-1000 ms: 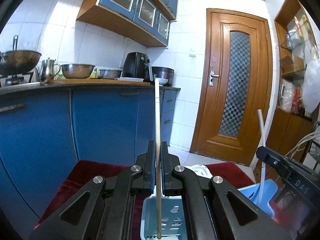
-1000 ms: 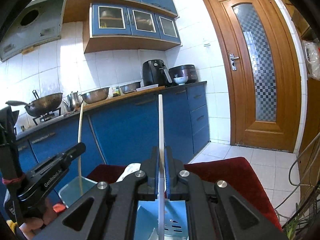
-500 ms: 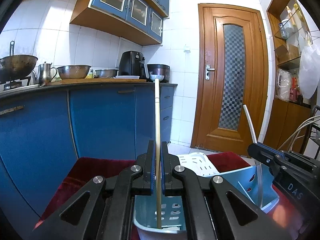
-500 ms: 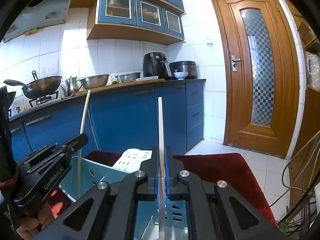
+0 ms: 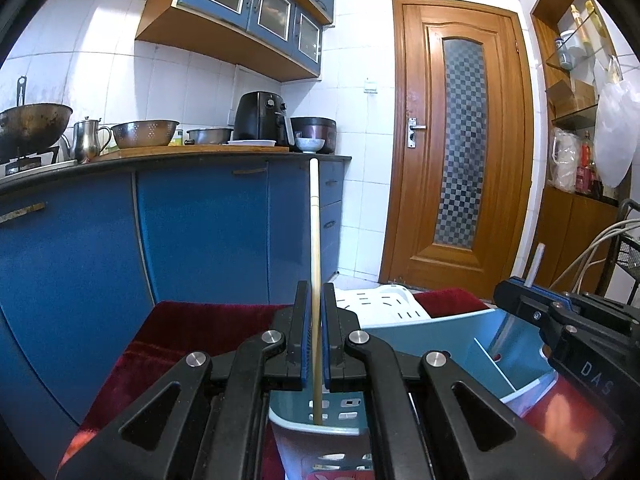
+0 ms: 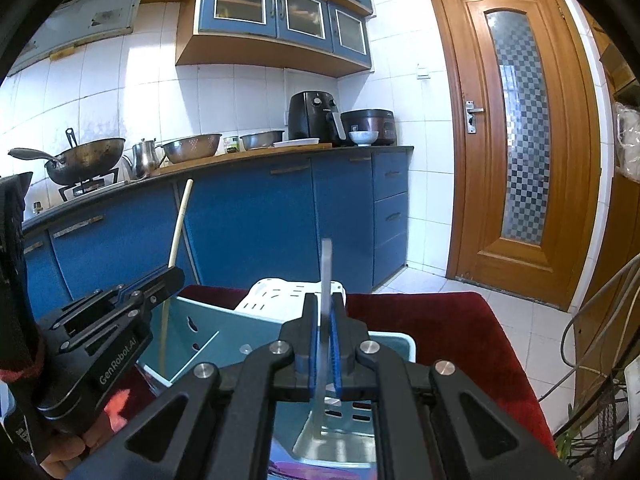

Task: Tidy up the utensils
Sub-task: 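Lower the wooden chopstick into the holder and open the left tool while the right tool releases its chopstick, then withdraw both open tools from the holder back toward the utensils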

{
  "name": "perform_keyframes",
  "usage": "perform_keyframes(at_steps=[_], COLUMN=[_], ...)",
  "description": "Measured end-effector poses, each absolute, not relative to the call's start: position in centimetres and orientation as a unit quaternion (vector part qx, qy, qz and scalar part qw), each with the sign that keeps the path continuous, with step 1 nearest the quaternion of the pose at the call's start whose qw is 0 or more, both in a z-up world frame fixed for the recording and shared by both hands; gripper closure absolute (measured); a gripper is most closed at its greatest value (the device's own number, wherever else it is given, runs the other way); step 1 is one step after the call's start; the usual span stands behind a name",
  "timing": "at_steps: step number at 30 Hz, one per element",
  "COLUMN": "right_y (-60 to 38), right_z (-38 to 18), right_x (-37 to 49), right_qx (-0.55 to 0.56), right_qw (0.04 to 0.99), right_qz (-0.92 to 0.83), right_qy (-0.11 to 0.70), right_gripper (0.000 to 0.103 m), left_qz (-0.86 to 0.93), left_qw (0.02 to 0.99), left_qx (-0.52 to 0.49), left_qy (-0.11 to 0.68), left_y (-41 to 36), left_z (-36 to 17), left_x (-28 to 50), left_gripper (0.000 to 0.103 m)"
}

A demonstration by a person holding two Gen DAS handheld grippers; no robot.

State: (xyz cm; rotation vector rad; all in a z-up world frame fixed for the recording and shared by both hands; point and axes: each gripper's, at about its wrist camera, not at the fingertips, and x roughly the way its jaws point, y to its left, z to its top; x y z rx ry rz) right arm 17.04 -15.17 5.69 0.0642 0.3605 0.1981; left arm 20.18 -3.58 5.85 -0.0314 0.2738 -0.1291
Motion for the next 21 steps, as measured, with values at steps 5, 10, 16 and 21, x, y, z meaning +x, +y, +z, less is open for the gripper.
perform_keyframes(at_steps=[5,10,16,21], right_y=[-15.0,-15.1,-15.4,-16.1], right_z=[5.8,6.0,6.7,7.4], right_x=[16.6,16.0,14.6,13.4], right_qx=[0.035,0.036,0.047,0.052], right_qw=[0.978,0.978,0.977,0.977], right_qz=[0.104,0.104,0.108,0.106], right_qy=[0.178,0.177,0.177,0.18], right_gripper=[0.079,0.073,0.071,0.07], left_qz=[-0.071,-0.078,-0.086,-0.09], left_qw=[0.987,0.987,0.985,0.983], left_qx=[-0.016,-0.009,-0.02,-0.023], left_qy=[0.142,0.142,0.151,0.161], left_y=[-3.5,-3.7,-3.2,-2.3], left_z=[6.1,6.5,7.2,8.2], left_x=[19.8,19.0,18.1,18.2], left_gripper=[0.078,0.076,0.073,0.072])
